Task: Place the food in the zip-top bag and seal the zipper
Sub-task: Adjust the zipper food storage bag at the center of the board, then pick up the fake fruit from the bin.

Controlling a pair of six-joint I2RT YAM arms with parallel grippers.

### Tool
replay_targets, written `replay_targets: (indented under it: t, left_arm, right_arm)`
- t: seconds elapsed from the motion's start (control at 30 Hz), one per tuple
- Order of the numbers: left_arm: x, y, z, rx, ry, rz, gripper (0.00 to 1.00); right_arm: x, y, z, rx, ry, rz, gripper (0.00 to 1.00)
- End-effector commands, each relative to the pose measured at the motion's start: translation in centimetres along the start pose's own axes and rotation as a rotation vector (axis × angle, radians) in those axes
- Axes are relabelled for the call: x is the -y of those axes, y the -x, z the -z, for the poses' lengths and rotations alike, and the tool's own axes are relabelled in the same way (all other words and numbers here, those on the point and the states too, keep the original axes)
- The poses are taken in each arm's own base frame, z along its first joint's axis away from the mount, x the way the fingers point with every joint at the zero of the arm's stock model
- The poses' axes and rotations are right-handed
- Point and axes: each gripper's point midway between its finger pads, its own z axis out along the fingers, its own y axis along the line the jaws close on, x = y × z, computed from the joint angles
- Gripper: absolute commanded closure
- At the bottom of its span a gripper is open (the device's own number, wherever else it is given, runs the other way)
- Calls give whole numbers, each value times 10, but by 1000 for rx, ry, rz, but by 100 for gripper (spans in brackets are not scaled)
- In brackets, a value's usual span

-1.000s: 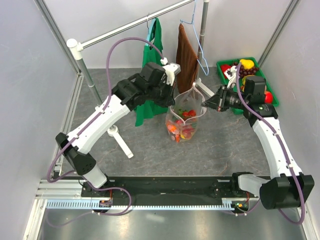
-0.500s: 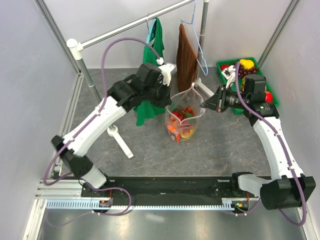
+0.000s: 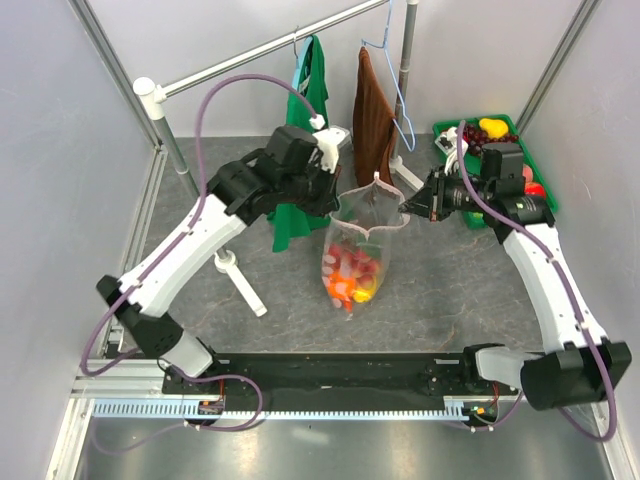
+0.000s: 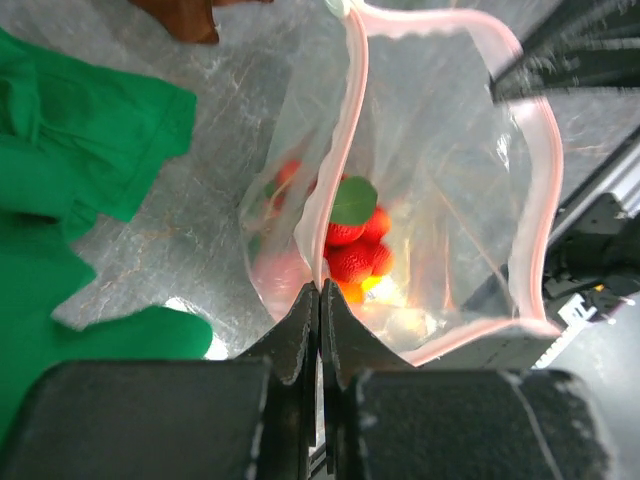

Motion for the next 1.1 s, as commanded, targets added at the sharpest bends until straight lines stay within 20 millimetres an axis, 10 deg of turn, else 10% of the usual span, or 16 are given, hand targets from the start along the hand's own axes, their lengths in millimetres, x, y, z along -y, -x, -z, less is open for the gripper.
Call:
replay_targets:
  t: [0.0,0.23,0.47,0.77,1.07]
  left_arm:
    - [-1,15,-20,34,8,25,98]
    - [4,22,-35,43,-12,73,98]
    - [7,24,-36,49,-28,75,98]
    - [9,22,-36,52,-40,80,98]
    - [9,21,-42,42,-45,82,98]
  right_arm:
    - [50,11,0,-3,-174,66,89]
    - [84,61,51,123,-297,70,18]
    - [176,64,135,195,-470,94,10]
    - [346,67,163,45,-854,38,7]
    - [423,40,201,-191,-1132,51,6]
